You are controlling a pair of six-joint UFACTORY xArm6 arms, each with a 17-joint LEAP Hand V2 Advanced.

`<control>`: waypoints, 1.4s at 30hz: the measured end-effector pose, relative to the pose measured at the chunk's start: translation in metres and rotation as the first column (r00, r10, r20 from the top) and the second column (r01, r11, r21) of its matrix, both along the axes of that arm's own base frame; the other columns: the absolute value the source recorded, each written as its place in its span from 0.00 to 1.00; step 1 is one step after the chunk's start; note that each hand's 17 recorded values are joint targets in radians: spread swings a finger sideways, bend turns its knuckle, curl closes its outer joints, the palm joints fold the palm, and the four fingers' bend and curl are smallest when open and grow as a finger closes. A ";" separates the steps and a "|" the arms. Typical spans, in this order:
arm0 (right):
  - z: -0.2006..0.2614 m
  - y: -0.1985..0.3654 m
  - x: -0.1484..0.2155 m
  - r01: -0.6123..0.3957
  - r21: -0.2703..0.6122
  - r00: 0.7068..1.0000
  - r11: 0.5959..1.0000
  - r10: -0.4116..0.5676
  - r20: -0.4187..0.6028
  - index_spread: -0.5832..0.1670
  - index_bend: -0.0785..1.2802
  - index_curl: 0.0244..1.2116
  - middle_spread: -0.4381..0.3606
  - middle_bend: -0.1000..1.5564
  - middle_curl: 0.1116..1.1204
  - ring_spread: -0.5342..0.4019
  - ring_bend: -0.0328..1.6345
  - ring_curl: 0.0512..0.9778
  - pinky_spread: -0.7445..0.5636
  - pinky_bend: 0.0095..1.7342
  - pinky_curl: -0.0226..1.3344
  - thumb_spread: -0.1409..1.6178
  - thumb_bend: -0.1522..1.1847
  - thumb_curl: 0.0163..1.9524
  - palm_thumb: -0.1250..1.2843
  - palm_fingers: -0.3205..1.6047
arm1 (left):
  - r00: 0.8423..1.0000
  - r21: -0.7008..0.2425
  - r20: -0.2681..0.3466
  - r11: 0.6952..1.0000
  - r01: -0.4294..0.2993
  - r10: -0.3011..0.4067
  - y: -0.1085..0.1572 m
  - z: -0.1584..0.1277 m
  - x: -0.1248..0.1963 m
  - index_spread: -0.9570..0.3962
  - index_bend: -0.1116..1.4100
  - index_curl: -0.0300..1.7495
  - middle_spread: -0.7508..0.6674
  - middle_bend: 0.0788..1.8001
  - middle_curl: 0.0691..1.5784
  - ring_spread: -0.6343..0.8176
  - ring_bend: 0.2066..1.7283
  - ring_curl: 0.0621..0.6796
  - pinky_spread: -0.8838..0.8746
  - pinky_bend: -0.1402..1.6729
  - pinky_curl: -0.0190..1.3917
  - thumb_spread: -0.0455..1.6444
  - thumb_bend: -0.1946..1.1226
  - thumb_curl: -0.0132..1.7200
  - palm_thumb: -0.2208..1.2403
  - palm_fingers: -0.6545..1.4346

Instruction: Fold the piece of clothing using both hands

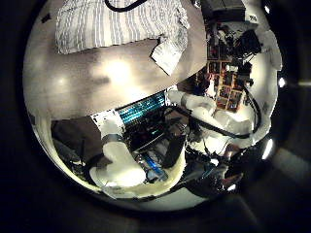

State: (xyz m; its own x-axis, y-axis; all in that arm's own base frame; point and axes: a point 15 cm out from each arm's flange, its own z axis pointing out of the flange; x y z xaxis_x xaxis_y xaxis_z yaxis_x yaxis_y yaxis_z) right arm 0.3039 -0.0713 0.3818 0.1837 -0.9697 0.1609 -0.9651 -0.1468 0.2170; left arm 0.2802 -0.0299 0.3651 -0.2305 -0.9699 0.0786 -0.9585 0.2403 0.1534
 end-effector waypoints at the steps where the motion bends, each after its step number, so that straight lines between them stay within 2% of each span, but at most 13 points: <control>1: -0.001 -0.002 -0.001 0.004 0.003 1.000 1.000 -0.004 -0.003 0.26 0.18 0.22 0.45 0.24 0.25 0.58 0.42 0.13 0.86 0.43 0.10 0.66 0.09 0.13 0.12 0.28 | 1.000 -0.004 0.003 1.000 -0.001 0.001 -0.001 0.001 -0.001 0.70 0.18 0.19 0.70 0.08 0.20 0.73 0.28 0.25 0.78 0.25 0.25 0.55 0.11 0.17 0.13 0.39; 7: -0.005 -0.008 -0.002 0.016 0.015 1.000 1.000 -0.016 -0.002 0.26 0.18 0.22 0.45 0.24 0.25 0.58 0.41 0.13 0.86 0.42 0.10 0.66 0.09 0.13 0.11 0.28 | 1.000 -0.011 0.010 1.000 0.002 -0.002 -0.004 0.002 -0.008 0.69 0.18 0.19 0.70 0.08 0.20 0.73 0.28 0.24 0.78 0.25 0.25 0.55 0.11 0.16 0.13 0.39; 12: -0.003 -0.010 -0.004 0.018 0.013 1.000 1.000 -0.018 0.004 0.26 0.18 0.22 0.46 0.24 0.25 0.58 0.40 0.14 0.86 0.41 0.10 0.66 0.10 0.13 0.11 0.29 | 1.000 -0.003 0.008 1.000 0.011 -0.011 -0.002 -0.009 -0.006 0.69 0.18 0.19 0.69 0.08 0.20 0.73 0.28 0.24 0.78 0.25 0.25 0.56 0.12 0.17 0.14 0.39; 15: -0.006 -0.021 -0.014 0.055 0.014 0.998 0.998 -0.055 0.000 0.25 0.18 0.22 0.46 0.23 0.25 0.58 0.40 0.14 0.86 0.41 0.10 0.67 0.10 0.13 0.10 0.29 | 0.999 0.031 0.029 0.999 0.017 -0.018 0.010 -0.023 0.006 0.69 0.18 0.19 0.69 0.07 0.20 0.73 0.27 0.23 0.78 0.25 0.24 0.58 0.13 0.17 0.17 0.39; 19: -0.020 -0.028 -0.030 0.090 0.019 0.996 0.996 -0.089 -0.031 0.25 0.18 0.22 0.46 0.23 0.25 0.57 0.40 0.14 0.86 0.40 0.10 0.67 0.10 0.13 0.10 0.29 | 0.999 0.112 0.040 0.994 0.011 -0.015 0.039 -0.047 0.028 0.69 0.18 0.20 0.69 0.07 0.20 0.73 0.27 0.23 0.78 0.24 0.24 0.59 0.14 0.18 0.22 0.39; 23: -0.032 -0.027 -0.037 0.104 0.026 0.993 0.994 -0.102 -0.060 0.25 0.18 0.22 0.46 0.23 0.24 0.57 0.40 0.14 0.86 0.40 0.11 0.67 0.10 0.13 0.10 0.29 | 1.000 0.159 0.019 0.987 0.015 -0.018 0.061 -0.083 0.045 0.70 0.18 0.19 0.70 0.06 0.20 0.72 0.28 0.23 0.77 0.25 0.25 0.59 0.13 0.19 0.24 0.38; 27: -0.034 -0.023 -0.037 0.107 0.042 0.993 0.993 -0.104 -0.063 0.26 0.18 0.22 0.46 0.24 0.25 0.57 0.40 0.14 0.86 0.40 0.11 0.67 0.10 0.13 0.10 0.29 | 0.999 0.167 -0.014 0.985 0.043 -0.041 0.065 -0.122 0.059 0.71 0.18 0.19 0.70 0.06 0.19 0.72 0.28 0.23 0.77 0.26 0.25 0.57 0.13 0.19 0.24 0.38; 32: -0.037 -0.023 -0.037 0.108 0.042 0.992 0.993 -0.105 -0.070 0.26 0.18 0.22 0.47 0.23 0.25 0.57 0.40 0.15 0.86 0.39 0.11 0.67 0.10 0.13 0.11 0.30 | 0.997 0.168 -0.061 0.984 0.061 -0.052 0.067 -0.154 0.069 0.71 0.19 0.20 0.71 0.06 0.18 0.72 0.28 0.23 0.75 0.27 0.25 0.56 0.13 0.19 0.25 0.38; 35: -0.038 -0.023 -0.036 0.109 0.042 0.992 0.993 -0.105 -0.074 0.27 0.18 0.22 0.46 0.24 0.25 0.57 0.40 0.15 0.86 0.39 0.11 0.67 0.10 0.13 0.11 0.30 | 0.995 0.168 -0.081 0.983 0.073 -0.060 0.064 -0.166 0.075 0.70 0.20 0.20 0.68 0.06 0.18 0.69 0.28 0.23 0.73 0.27 0.25 0.56 0.13 0.20 0.26 0.40; 42: -0.039 -0.023 -0.036 0.102 0.046 0.992 0.994 -0.098 -0.078 0.26 0.18 0.22 0.46 0.24 0.25 0.57 0.40 0.15 0.86 0.39 0.11 0.68 0.10 0.13 0.11 0.30 | 0.991 0.186 -0.127 0.980 0.067 -0.043 0.063 -0.177 0.083 0.67 0.21 0.23 0.57 0.13 0.21 0.58 0.26 0.20 0.66 0.22 0.23 0.62 0.14 0.21 0.39 0.49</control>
State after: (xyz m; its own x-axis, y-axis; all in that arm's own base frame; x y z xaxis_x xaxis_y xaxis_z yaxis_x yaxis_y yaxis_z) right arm 0.2676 -0.0939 0.3432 0.0954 -0.9903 0.1012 -0.9565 -0.0630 0.2850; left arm 0.3630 0.0330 0.1881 -0.2841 -0.9558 -0.0749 -0.9159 0.2475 0.3161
